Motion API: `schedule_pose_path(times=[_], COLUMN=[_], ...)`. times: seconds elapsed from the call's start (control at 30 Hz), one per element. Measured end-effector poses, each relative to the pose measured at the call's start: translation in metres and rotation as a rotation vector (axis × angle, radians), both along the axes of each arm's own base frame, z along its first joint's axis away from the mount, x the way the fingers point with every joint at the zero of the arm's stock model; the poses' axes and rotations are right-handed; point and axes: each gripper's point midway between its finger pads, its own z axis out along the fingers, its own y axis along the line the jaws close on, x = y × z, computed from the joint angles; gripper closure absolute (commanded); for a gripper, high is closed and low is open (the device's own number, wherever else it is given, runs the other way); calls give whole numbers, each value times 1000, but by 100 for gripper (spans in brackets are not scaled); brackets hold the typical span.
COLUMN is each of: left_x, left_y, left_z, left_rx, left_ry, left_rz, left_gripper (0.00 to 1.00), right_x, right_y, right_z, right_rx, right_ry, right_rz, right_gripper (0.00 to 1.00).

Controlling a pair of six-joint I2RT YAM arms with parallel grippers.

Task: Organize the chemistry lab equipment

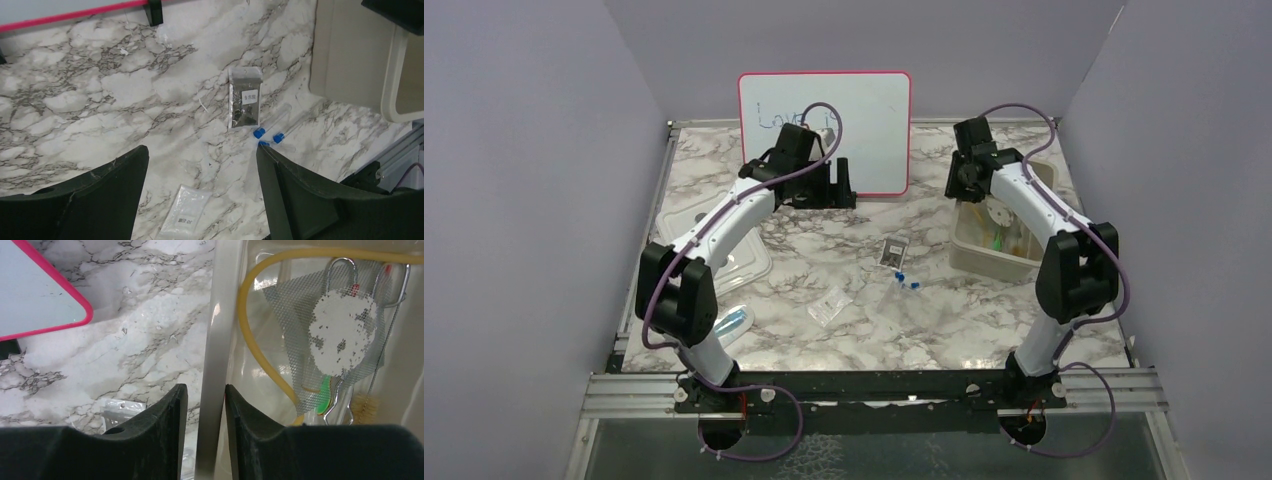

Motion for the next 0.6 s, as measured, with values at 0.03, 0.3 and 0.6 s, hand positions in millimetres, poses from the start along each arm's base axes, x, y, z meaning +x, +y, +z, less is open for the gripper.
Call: schedule_pose_path(times=[0.03, 0.3, 0.6], left_x=[-5, -14, -44], left_y=[-5, -11, 3], left_z=[-5, -27, -76], left_rx=[2, 10, 74], left_ry=[13, 53, 152], left_rz=[-16, -52, -80], left_gripper=[20, 27, 27], right_x=[1, 19, 46], right_y=[0, 2, 11], right_z=[-2, -2, 2], right_rx=[-7, -54, -73], right_ry=[2, -31, -104], right_rz=[10, 99, 198], right_gripper=[67, 76, 62])
